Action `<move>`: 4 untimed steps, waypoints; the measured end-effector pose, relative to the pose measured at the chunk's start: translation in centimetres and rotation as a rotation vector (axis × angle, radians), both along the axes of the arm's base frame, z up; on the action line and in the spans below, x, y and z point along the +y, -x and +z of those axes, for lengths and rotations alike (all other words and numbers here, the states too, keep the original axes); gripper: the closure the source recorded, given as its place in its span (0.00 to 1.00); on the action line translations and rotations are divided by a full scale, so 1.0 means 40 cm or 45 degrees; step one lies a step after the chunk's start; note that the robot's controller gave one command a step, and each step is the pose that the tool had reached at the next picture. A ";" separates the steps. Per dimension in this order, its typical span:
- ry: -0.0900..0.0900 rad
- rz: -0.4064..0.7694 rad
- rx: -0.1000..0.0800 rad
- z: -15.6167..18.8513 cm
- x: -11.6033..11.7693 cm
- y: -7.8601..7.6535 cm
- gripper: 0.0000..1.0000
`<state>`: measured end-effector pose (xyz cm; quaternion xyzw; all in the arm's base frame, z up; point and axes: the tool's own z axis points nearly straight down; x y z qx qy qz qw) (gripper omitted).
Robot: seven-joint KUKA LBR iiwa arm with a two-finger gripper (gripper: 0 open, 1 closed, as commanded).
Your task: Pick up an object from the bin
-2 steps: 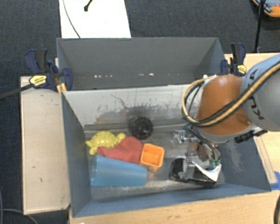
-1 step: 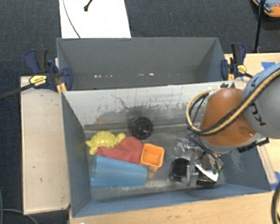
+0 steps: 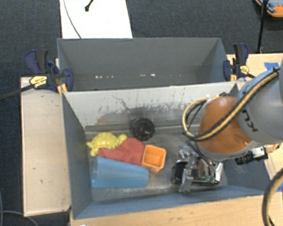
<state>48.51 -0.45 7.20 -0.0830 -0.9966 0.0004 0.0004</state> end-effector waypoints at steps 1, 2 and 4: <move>0.000 0.000 0.000 0.000 0.000 0.000 1.00; -0.003 0.049 -0.002 0.258 0.018 0.011 1.00; -0.003 0.021 -0.010 0.130 0.050 -0.036 1.00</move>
Offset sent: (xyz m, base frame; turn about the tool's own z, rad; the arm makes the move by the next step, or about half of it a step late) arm -0.0048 0.0067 0.1038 -0.0402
